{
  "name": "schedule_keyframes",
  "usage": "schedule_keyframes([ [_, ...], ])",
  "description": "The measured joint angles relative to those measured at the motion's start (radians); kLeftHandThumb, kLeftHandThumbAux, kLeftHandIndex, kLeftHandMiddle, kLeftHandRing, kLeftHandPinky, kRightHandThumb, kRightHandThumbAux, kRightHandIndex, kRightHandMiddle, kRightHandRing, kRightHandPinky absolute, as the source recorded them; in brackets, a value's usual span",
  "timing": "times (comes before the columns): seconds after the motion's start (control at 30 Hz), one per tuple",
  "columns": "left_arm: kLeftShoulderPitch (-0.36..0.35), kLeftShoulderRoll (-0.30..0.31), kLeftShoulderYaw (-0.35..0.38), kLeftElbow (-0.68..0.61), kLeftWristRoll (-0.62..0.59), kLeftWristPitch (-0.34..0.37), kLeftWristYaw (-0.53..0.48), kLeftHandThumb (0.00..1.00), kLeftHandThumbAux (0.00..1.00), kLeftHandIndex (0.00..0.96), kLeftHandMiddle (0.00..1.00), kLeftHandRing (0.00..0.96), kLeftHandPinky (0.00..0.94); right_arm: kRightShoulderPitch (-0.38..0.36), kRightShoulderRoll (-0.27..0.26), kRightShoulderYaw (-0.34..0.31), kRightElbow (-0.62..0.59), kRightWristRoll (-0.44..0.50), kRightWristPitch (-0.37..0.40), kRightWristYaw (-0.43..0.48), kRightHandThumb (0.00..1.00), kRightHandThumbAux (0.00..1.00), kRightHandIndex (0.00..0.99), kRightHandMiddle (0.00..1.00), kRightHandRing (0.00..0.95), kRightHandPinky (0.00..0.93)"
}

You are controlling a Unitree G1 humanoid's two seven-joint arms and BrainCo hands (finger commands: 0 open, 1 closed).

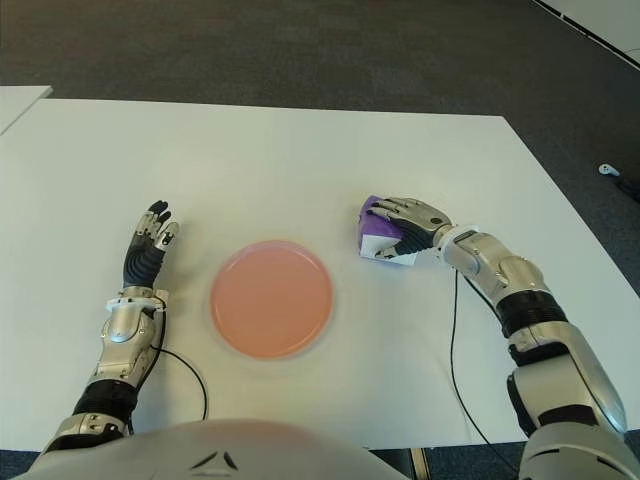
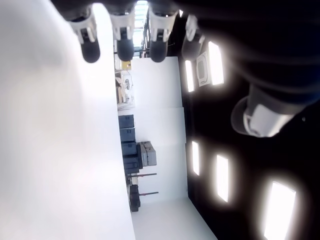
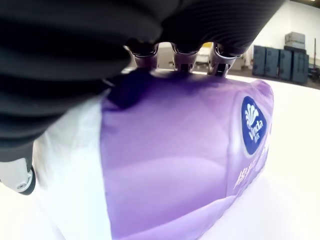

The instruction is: Put the tissue paper into the plate.

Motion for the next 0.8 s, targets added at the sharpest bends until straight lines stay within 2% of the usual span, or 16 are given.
schedule_keyframes([
  [0.27, 0.003, 0.0, -0.001, -0.005, 0.001, 0.005, 0.008, 0.0, 0.468, 0.0, 0.0, 0.0, 0.0, -0.077, 0.084, 0.107, 0.149, -0.07, 0.039, -0.197, 0.448, 0.449, 0.0, 0.0, 0.0, 0.0],
  [0.6, 0.019, 0.0, -0.002, -0.021, 0.005, 0.016, 0.008, 0.0, 0.459, 0.0, 0.0, 0.0, 0.0, -0.078, 0.115, 0.228, 0.196, -0.153, 0.162, -0.435, 0.412, 0.418, 0.0, 0.0, 0.0, 0.0],
  [0.8, 0.033, 0.0, -0.002, -0.038, 0.007, 0.031, 0.008, 0.0, 0.469, 0.0, 0.0, 0.0, 0.0, -0.083, 0.138, 0.267, 0.241, -0.156, 0.21, -0.518, 0.413, 0.401, 0.0, 0.0, 0.0, 0.0],
])
